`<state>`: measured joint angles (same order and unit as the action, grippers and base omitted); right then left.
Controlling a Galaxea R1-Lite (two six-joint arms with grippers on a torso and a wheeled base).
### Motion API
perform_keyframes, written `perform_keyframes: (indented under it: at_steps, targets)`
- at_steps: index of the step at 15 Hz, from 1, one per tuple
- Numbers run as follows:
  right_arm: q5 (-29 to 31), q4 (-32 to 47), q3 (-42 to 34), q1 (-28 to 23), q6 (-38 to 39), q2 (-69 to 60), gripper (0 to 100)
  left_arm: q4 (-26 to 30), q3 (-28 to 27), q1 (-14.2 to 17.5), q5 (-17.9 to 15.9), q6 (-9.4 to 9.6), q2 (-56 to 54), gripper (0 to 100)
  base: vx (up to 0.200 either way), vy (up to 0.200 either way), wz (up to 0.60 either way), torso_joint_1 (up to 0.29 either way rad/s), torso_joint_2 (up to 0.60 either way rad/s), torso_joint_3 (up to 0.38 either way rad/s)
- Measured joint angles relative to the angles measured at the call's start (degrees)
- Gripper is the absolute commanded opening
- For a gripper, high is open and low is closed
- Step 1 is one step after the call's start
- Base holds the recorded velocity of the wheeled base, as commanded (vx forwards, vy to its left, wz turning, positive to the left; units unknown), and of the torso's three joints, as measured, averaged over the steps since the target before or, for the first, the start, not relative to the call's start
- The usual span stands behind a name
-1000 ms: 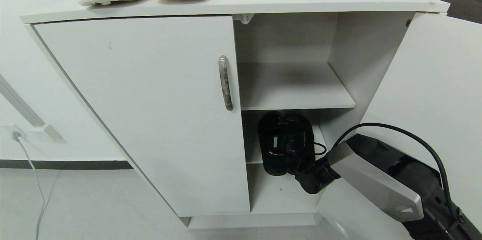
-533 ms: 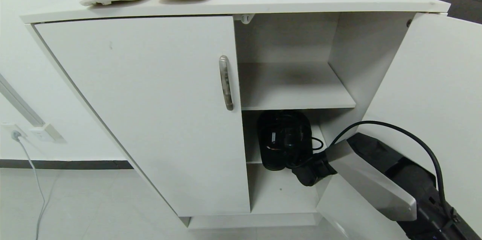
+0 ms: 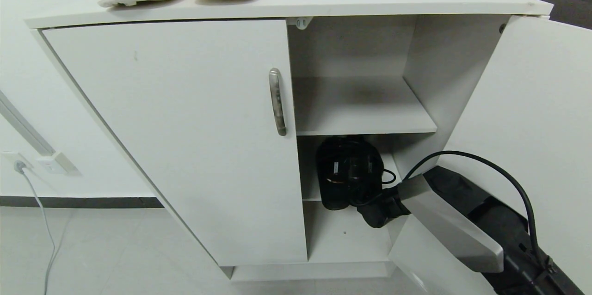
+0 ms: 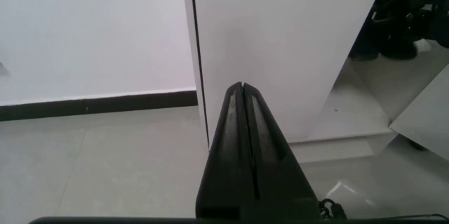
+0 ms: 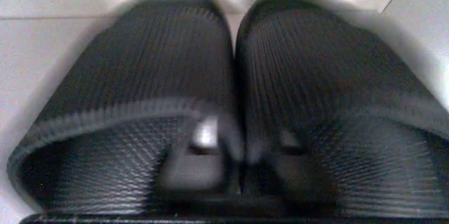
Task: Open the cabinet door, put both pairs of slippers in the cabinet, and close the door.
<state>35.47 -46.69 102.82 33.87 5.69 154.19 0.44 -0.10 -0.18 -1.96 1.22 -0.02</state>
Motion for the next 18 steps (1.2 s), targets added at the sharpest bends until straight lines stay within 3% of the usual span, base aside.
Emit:
perform_keyframes:
  at_steps: [3,7,14,18]
  targets:
    - [0.51,-0.44,-1.90,0.11,-0.04,-0.11,100,0.00,0.00,0.00,0.00,0.00,0.00,0,0.000,0.000,0.00,0.000,0.00,0.000]
    - [1.06,-4.88,-11.03,1.16,-0.06,-3.41,100,-0.01,0.00,0.00,0.02,0.00,0.00,0,0.000,0.000,0.00,0.000,0.00,0.000]
    - [1.28,-20.15,-42.73,6.49,-0.11,-19.43,100,0.00,0.00,0.00,-0.04,0.00,0.02,0,0.000,0.000,0.00,0.000,0.00,0.000]
    - [1.04,-25.34,-59.33,12.00,0.29,-29.68,100,0.00,0.00,0.00,-0.02,-0.07,0.02,0,0.000,0.000,0.00,0.000,0.00,0.000]
